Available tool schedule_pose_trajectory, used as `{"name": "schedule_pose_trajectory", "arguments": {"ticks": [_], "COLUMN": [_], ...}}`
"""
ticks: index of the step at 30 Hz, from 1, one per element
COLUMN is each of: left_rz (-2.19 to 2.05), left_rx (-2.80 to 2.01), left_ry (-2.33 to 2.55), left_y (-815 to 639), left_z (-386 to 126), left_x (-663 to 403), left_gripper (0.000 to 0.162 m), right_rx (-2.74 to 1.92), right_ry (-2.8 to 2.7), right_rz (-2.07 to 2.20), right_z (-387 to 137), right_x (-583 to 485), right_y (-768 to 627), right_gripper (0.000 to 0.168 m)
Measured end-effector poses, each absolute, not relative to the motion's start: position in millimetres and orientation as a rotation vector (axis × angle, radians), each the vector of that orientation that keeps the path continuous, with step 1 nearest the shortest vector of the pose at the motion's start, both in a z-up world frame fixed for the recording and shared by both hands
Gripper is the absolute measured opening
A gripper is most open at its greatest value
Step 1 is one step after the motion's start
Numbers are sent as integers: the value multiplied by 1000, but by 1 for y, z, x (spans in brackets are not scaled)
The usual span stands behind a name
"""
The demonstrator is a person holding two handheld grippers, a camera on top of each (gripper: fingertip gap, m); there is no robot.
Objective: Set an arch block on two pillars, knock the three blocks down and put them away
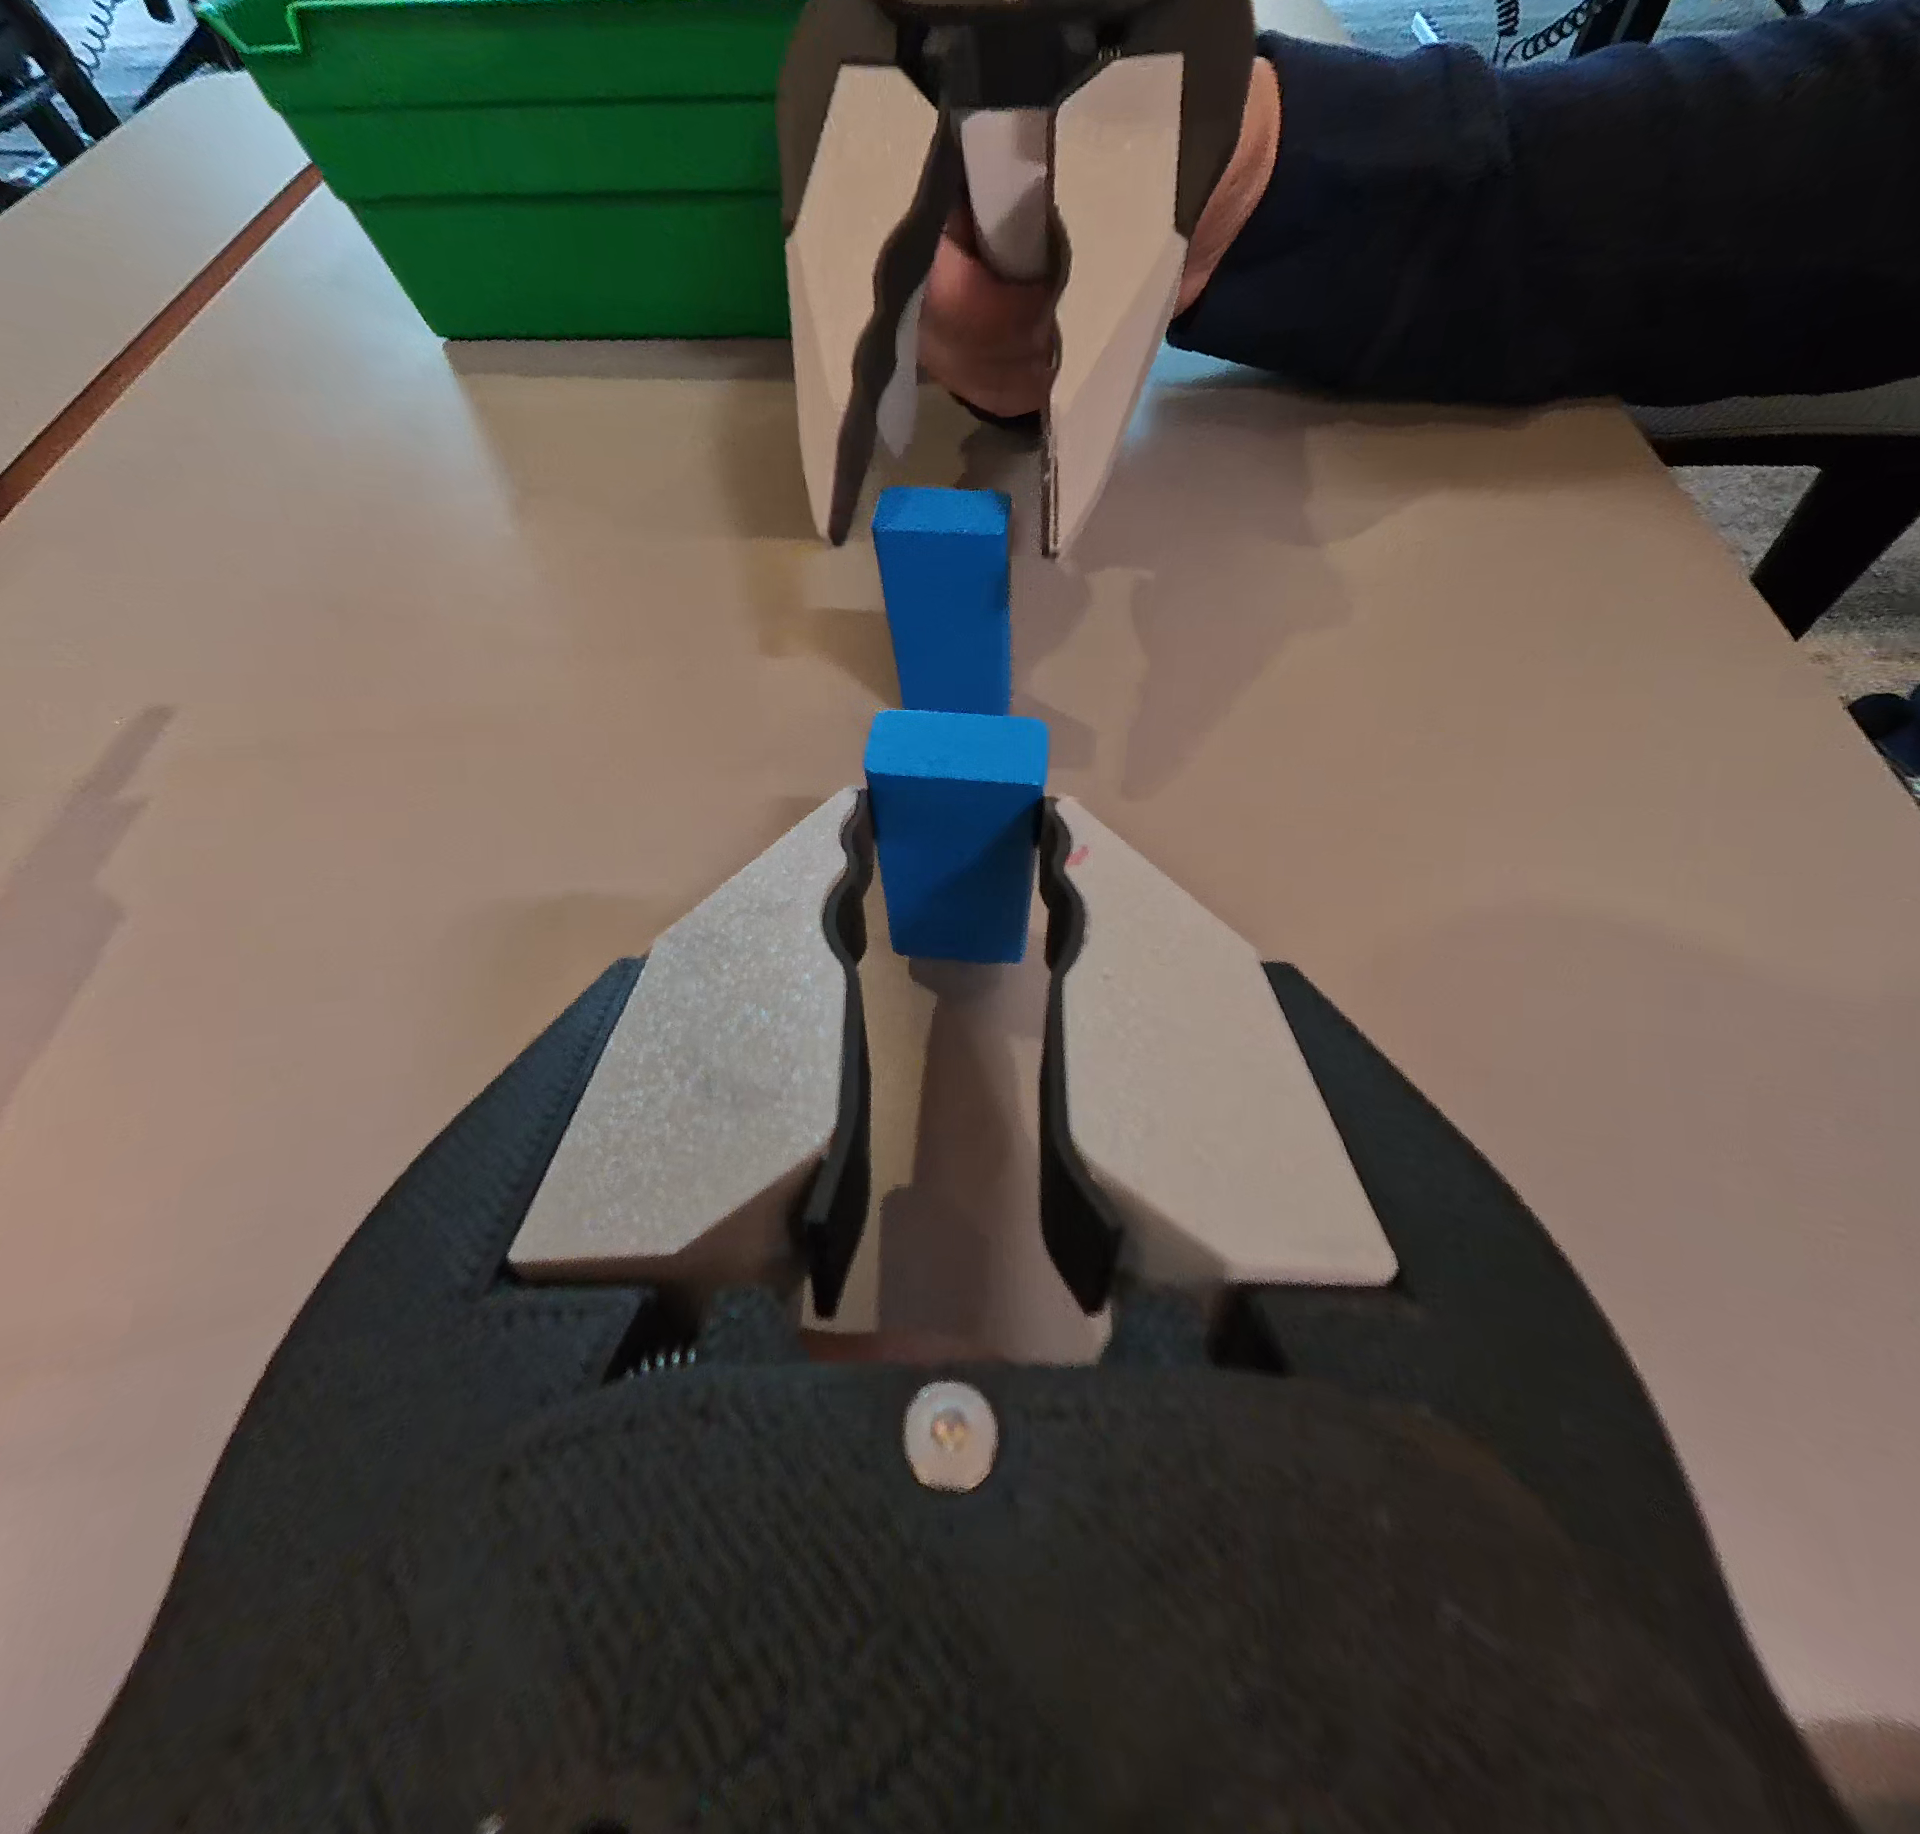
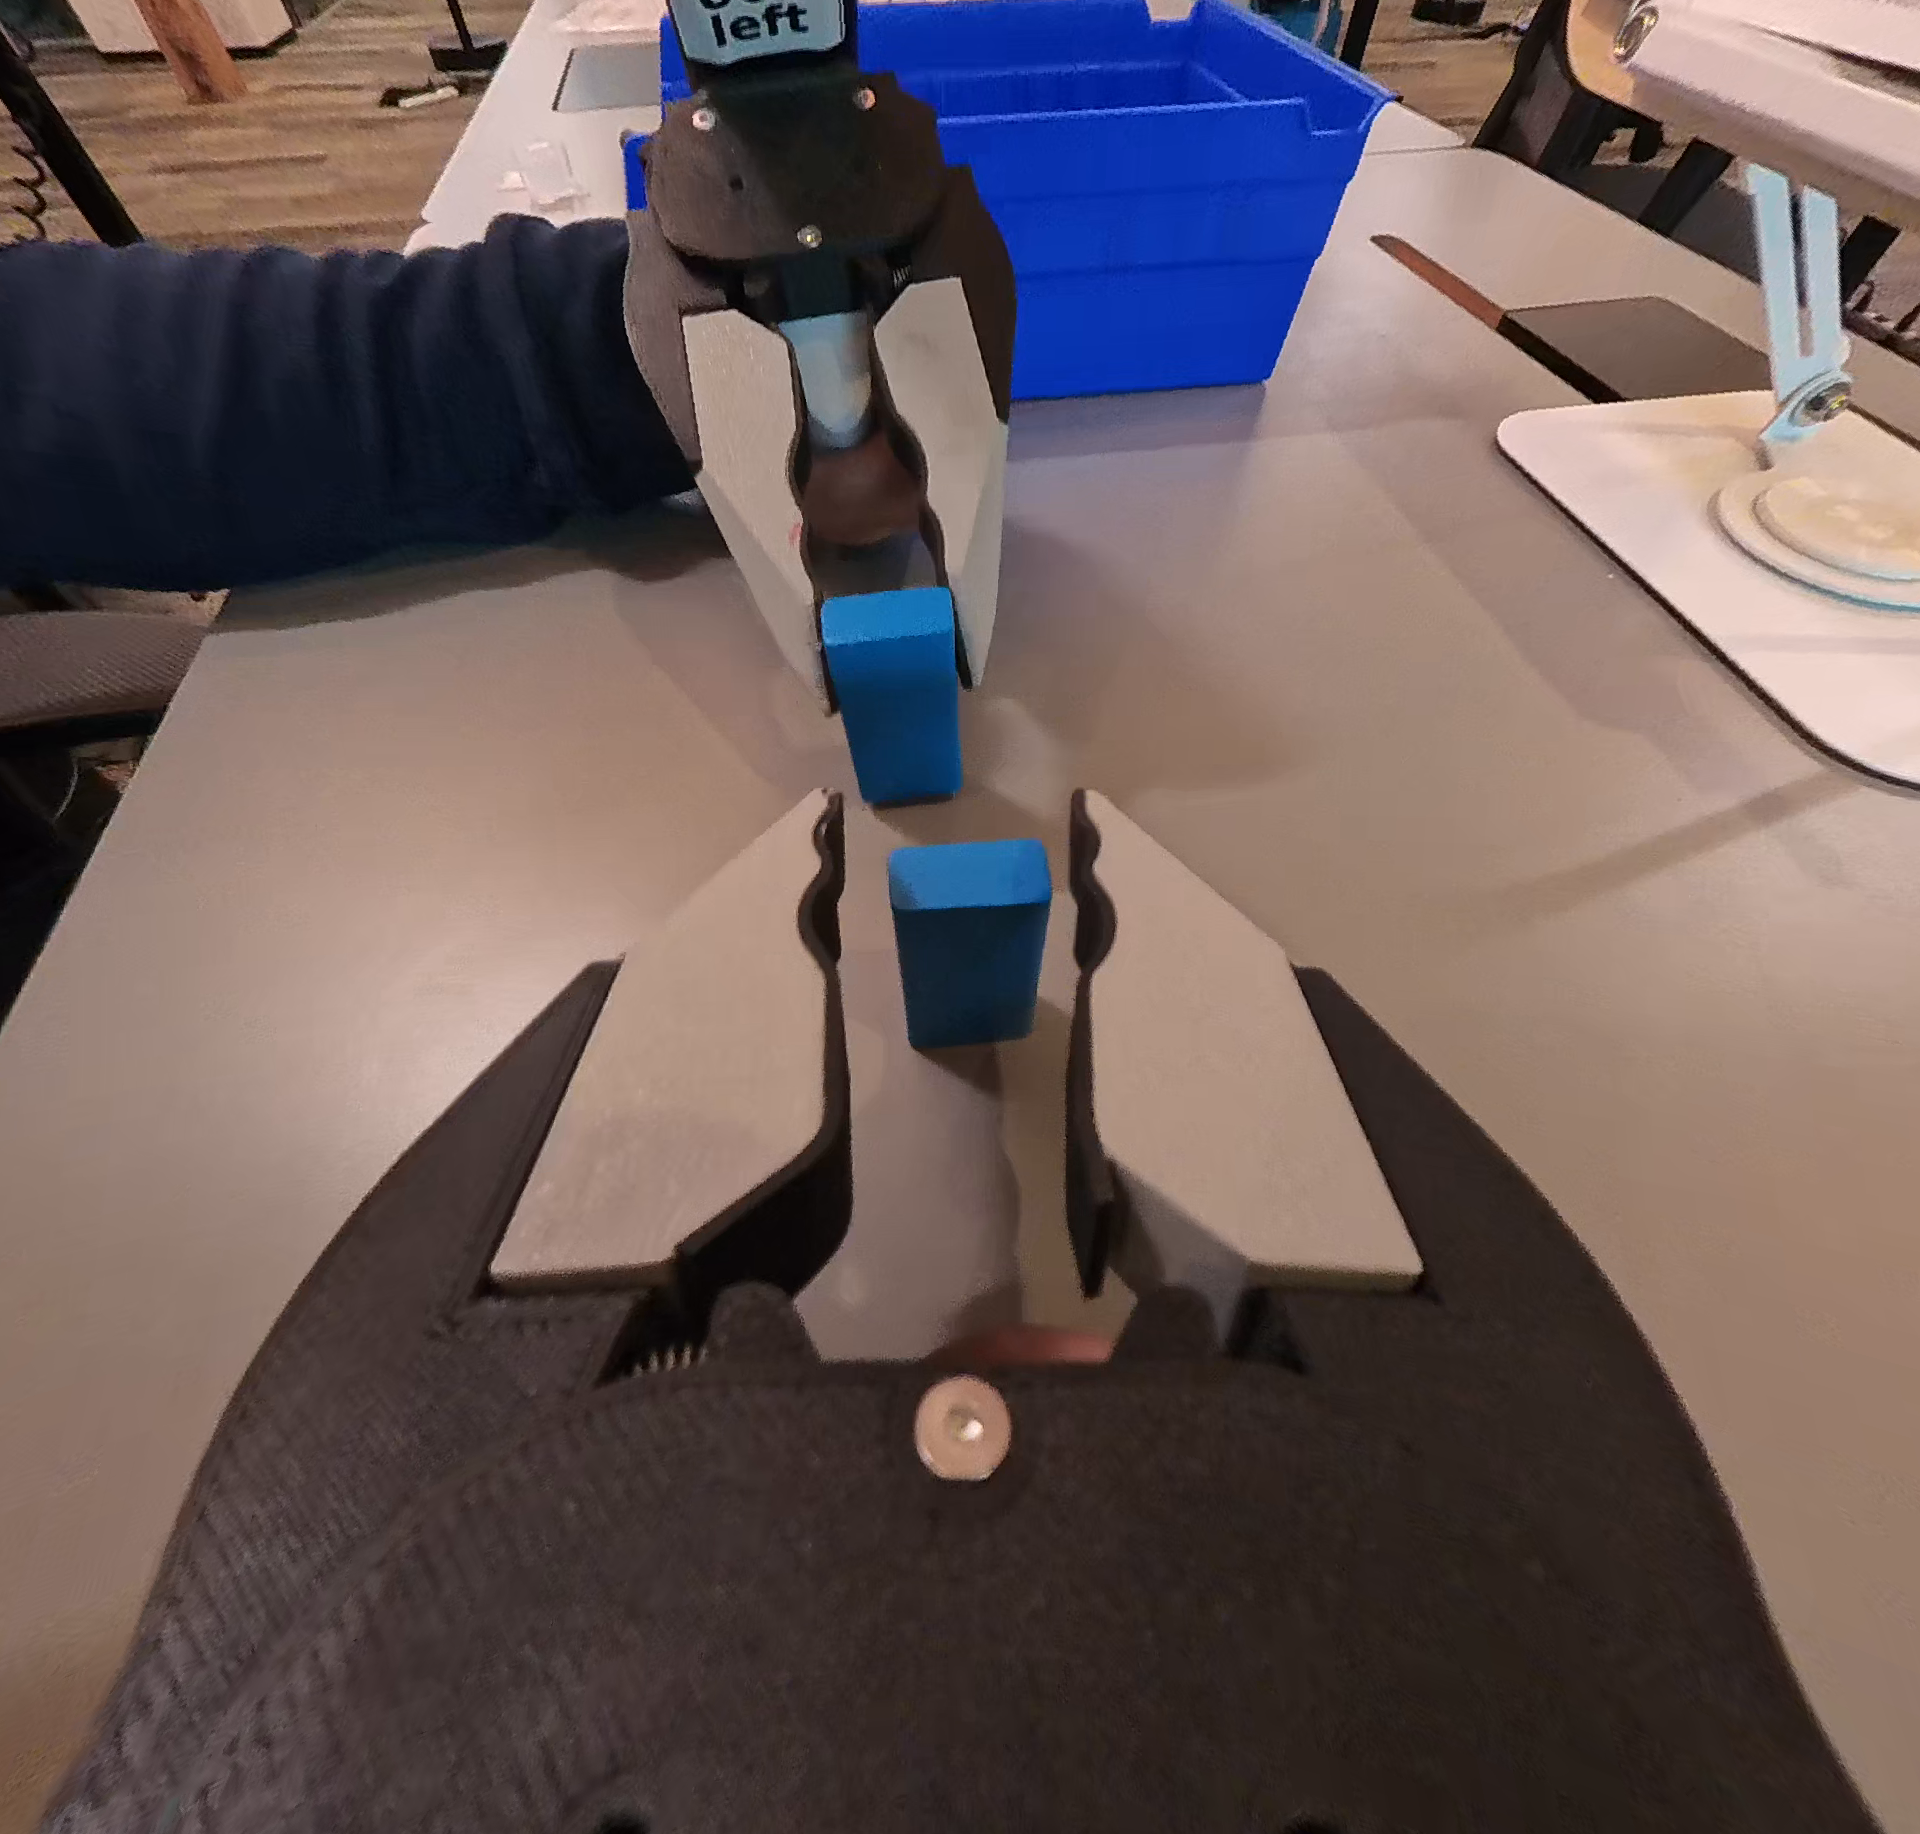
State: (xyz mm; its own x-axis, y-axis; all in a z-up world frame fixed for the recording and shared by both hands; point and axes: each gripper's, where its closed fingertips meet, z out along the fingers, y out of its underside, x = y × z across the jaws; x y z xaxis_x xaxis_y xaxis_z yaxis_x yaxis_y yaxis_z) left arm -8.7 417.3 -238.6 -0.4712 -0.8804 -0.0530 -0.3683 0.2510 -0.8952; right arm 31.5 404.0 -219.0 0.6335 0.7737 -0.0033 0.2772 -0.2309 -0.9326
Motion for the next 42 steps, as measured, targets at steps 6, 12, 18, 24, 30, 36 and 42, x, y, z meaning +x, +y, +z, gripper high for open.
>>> {"name": "schedule_pose_trajectory", "arguments": {"ticks": [6,12,18,24,30,36,42], "left_rz": [-1124,-1128,-1148,-1146,-1133,-1122,-1123], "left_rx": [-1138,-1154,-1165,-1179,-1170,-1166,-1169], "left_ry": [1980,1973,1979,1971,1967,1977,1968], "left_y": [417,419,419,421,421,420,421], "left_z": [-243,-243,-243,-243,-243,-245,-244], "left_x": [-7,-6,-5,-5,-5,-5,-4], "left_gripper": [29,29,29,29,29,31,36], "right_rx": [-1794,-1797,-1795,-1795,-1797,-1799,-1799], "right_ry": [-852,-861,-860,-864,-872,-874,-876], "right_rz": [588,588,590,594,598,600,600], "right_z": [-219,-220,-219,-219,-220,-221,-221], "right_x": [30,29,29,28,27,26,27], "right_y": [404,403,402,402,401,401,401], "right_gripper": [41,41,41,41,41,41,41]}}
